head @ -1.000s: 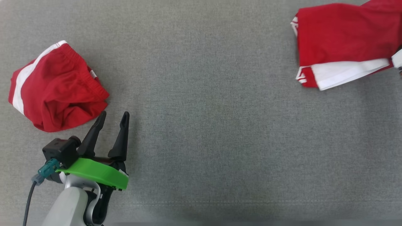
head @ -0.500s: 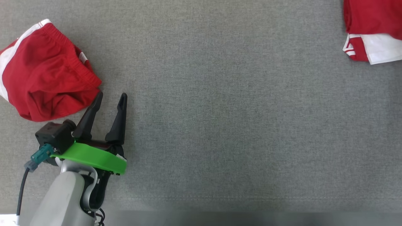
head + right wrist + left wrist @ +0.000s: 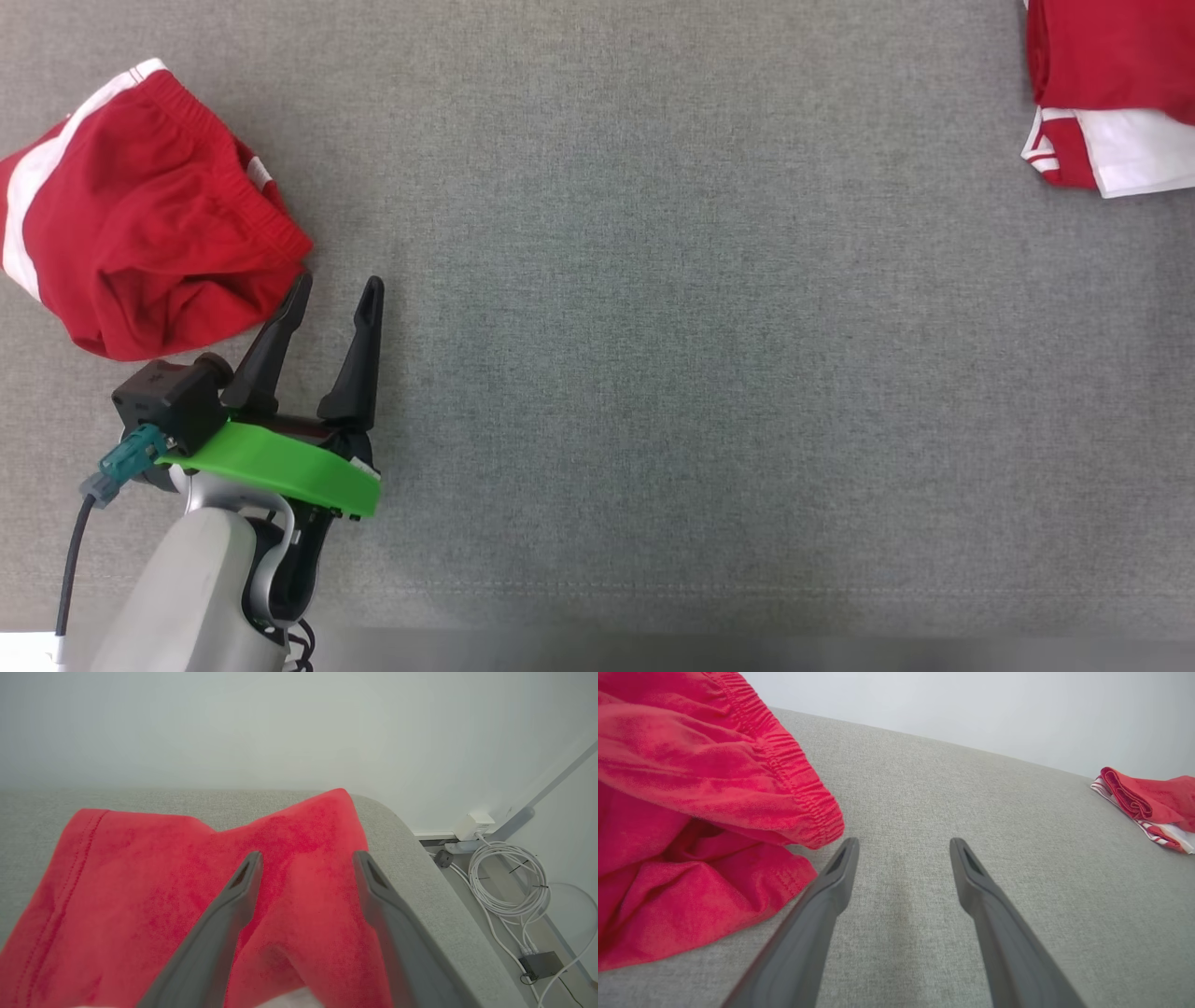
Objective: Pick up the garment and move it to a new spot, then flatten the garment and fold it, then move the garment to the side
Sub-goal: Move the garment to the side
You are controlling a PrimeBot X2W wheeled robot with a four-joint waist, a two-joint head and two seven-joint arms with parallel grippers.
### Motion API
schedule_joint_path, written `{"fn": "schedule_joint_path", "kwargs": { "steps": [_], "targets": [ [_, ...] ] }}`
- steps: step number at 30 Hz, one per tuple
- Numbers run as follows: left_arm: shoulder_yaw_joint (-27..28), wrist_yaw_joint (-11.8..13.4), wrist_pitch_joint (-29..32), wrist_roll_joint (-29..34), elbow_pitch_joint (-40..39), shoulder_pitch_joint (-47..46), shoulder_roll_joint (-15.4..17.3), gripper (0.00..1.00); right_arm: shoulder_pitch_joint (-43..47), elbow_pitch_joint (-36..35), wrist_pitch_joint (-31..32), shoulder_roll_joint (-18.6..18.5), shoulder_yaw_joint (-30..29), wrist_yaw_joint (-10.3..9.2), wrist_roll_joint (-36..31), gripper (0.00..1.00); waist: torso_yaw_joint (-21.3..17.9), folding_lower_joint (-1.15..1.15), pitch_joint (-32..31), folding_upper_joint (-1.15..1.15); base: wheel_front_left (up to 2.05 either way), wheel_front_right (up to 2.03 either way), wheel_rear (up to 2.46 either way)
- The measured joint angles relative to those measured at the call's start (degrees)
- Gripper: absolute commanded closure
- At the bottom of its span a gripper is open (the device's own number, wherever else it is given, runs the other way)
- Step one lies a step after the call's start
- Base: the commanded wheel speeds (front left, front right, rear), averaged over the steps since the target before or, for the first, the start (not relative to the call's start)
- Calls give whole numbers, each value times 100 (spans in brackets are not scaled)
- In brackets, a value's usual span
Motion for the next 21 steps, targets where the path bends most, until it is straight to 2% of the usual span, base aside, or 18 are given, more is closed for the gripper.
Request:
{"fn": "schedule_joint_path", "kwargs": {
  "steps": [5,11,18,21],
  "targets": [
    [1,0,0,-5,44,0,-2,0,-33,55,-116,43,138,-42,-316,0,-13,0,-171,0,0,0,0],
    [-70,0,0,-13,85,2,-33,0,-18,33,-196,401,44,-41,-232,0,-35,0,-428,0,0,0,0],
    [63,0,0,-14,188,26,-63,0,232,-378,-293,733,-105,-32,-94,0,-39,0,-792,0,0,0,0],
    [156,0,0,-12,216,65,-63,0,474,-661,-293,895,-193,60,-31,0,-48,-1,-974,0,0,0,0]
  ]
}}
